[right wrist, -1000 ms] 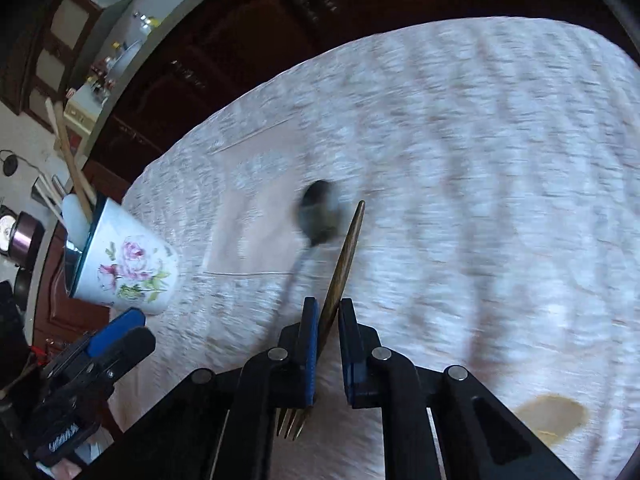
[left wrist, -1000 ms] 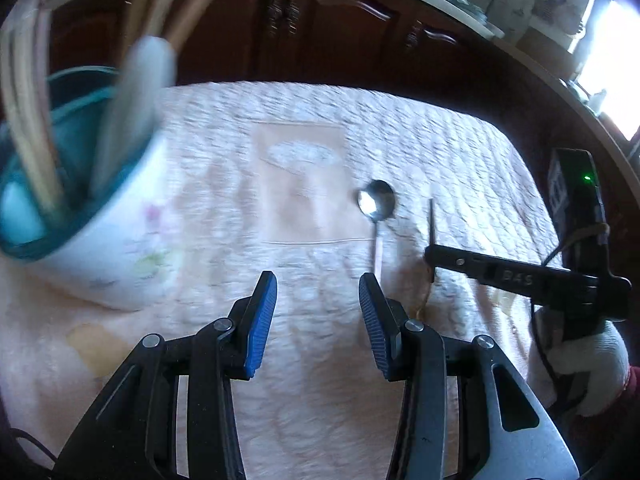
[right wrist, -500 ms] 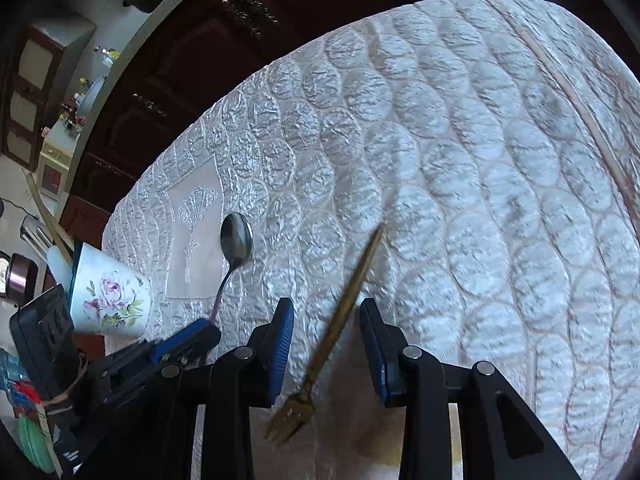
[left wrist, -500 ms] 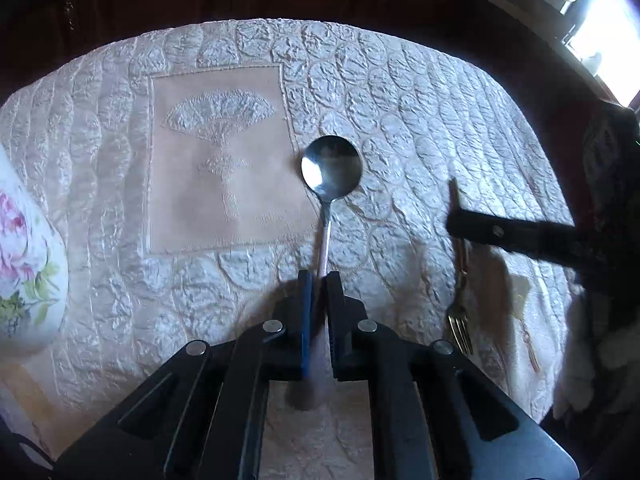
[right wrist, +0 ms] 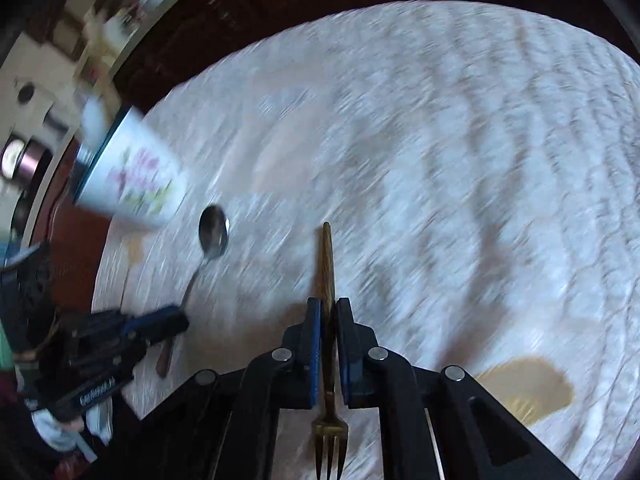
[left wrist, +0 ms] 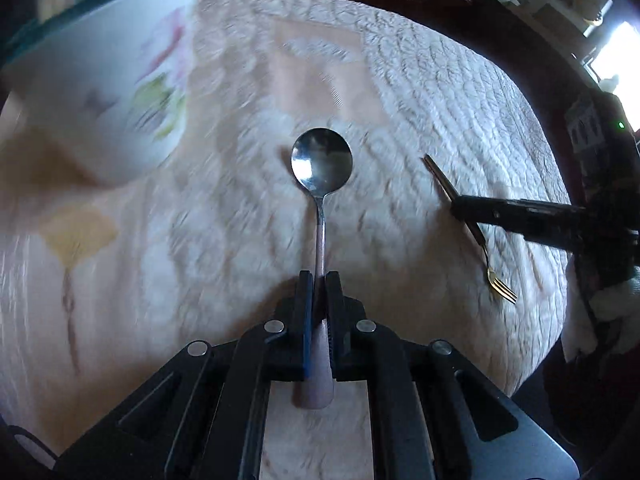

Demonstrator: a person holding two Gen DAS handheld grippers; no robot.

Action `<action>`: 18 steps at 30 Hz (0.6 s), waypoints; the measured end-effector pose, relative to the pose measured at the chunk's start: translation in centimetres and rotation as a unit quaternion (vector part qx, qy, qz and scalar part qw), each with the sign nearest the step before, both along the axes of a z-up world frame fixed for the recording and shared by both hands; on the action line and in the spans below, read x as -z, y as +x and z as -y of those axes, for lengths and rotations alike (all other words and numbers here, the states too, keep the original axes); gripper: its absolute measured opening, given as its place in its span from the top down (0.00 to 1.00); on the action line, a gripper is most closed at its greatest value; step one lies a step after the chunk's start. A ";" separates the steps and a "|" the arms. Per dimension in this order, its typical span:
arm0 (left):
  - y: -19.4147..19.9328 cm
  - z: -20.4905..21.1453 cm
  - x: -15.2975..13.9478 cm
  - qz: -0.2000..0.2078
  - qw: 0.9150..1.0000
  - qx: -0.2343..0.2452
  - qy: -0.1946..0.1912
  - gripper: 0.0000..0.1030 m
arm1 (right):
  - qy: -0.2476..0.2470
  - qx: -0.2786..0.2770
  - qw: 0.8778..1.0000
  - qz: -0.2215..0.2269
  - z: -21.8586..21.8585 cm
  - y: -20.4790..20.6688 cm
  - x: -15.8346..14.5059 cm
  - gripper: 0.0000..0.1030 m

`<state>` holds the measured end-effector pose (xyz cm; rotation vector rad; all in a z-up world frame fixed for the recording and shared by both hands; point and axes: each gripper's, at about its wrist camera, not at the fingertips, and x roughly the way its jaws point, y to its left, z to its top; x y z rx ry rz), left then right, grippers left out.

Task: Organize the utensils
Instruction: 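Grasp the metal spoon handle with the left gripper while the right gripper grasps the gold fork, then lift and carry the metal spoon and gold fork toward the floral holder with both grippers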

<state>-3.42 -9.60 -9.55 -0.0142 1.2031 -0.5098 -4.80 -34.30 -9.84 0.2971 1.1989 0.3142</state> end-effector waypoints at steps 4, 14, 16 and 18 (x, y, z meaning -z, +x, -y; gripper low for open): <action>-1.3 -0.4 0.0 -0.002 1.000 0.001 0.002 0.95 | -0.002 -0.026 1.000 -0.007 -1.2 -1.4 0.0 0.93; 0.0 -0.2 -0.7 0.018 1.000 0.014 0.003 0.75 | -0.016 -0.016 1.000 0.006 -1.4 -0.5 -0.4 0.73; 1.0 -0.4 -0.9 0.028 0.999 0.016 0.000 0.70 | -0.010 -0.015 1.000 0.006 -1.3 -0.4 -0.6 0.73; 2.2 -0.5 -0.8 0.034 0.999 0.018 -0.003 0.66 | -0.009 -0.016 1.000 0.005 -1.2 0.0 -0.6 0.73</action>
